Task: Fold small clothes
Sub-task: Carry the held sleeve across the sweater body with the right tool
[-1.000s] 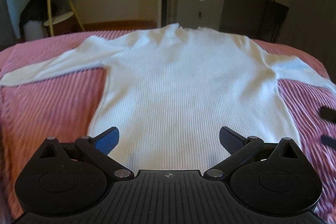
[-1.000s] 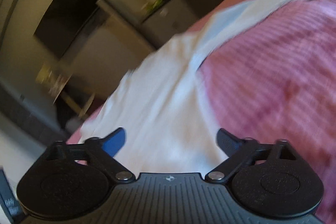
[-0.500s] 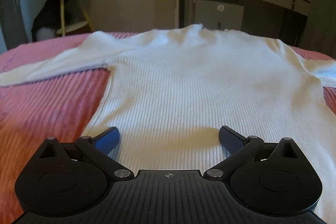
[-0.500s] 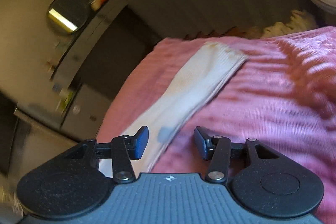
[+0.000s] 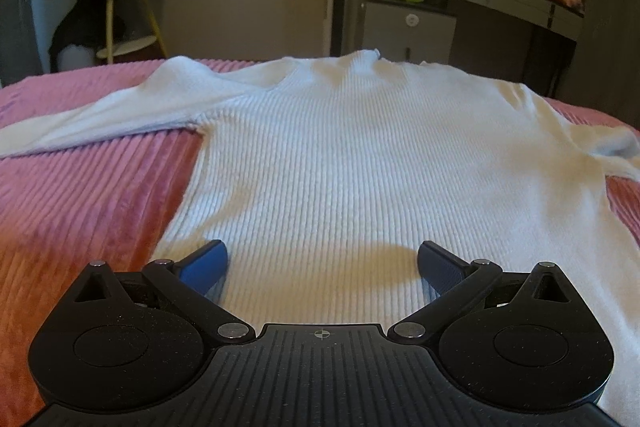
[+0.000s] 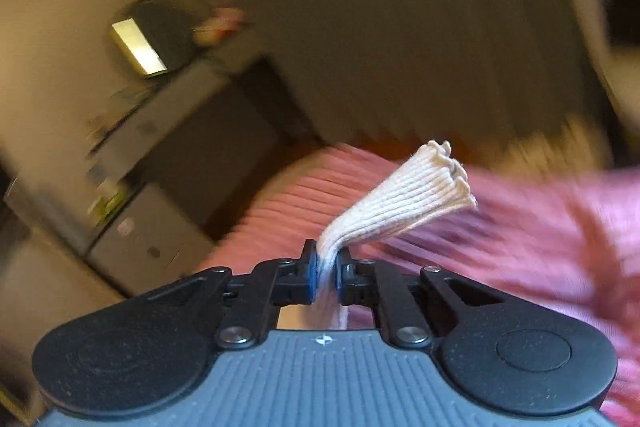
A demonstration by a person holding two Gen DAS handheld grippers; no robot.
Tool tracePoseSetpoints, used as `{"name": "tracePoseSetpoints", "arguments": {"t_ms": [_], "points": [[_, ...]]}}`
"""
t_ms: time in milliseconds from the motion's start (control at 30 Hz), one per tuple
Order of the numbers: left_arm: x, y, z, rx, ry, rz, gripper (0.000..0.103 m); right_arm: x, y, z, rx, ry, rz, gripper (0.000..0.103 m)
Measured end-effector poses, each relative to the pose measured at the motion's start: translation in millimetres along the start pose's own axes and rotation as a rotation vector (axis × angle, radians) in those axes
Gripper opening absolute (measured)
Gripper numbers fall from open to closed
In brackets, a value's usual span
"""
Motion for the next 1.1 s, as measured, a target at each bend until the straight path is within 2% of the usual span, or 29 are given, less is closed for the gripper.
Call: {"name": "tracePoseSetpoints", "arguments": {"t_ms": [100, 167, 300, 367, 433, 467, 500, 533, 633, 933, 1033, 1100], "points": [[-5, 5, 9, 0.016, -0.009, 0.022, 0.103, -67, -14, 40, 0.056, 0.138, 0.203, 0.009], [-8, 10, 16, 0.031, -0.011, 0.032, 0.103, -116, -35, 71, 0.078, 0.256, 0.329, 0.009], [-16, 20, 33, 0.091, 0.012, 0.033, 0.103, -194, -98, 118, 0.067, 0.455, 0.496, 0.009], [-20, 24, 38, 0.107, 0.024, 0.027, 0.103, -220, -133, 131, 0.040, 0.511, 0.544, 0.009], [-27, 27, 40, 0.113, 0.023, 0.038, 0.103, -240, -176, 135, -0.028, 0.553, 0.596, 0.012], [-31, 28, 40, 0.111, 0.019, 0.050, 0.103, -245, -195, 136, -0.068, 0.563, 0.616, 0.015], [-35, 28, 40, 0.108, 0.015, 0.069, 0.103, -248, -213, 135, -0.120, 0.571, 0.633, 0.027], [-38, 29, 39, 0.106, 0.010, 0.081, 0.103, -249, -229, 129, -0.183, 0.573, 0.641, 0.033], [-45, 31, 38, 0.099, -0.006, 0.106, 0.103, -233, -255, 134, -0.255, 0.546, 0.571, 0.034], [-46, 28, 24, 0.057, -0.135, 0.135, 0.103, -118, -244, 98, -0.326, 0.286, 0.162, 0.034], [-45, 30, 18, 0.039, -0.158, 0.133, 0.103, -94, -245, 74, -0.348, 0.252, 0.034, 0.034], [-44, 35, 13, 0.025, -0.190, 0.165, 0.103, -85, -242, 66, -0.354, 0.264, -0.020, 0.034]]}}
Point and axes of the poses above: each gripper's, at about its wrist camera, not at the fingertips, and z roughly against the way its jaws point, x to its right, y to its top, the point moved 2 cm from there along -z, roughly the way its jaws point, and after that the axes turned 6 degrees about -z, right-handed, at the moved point
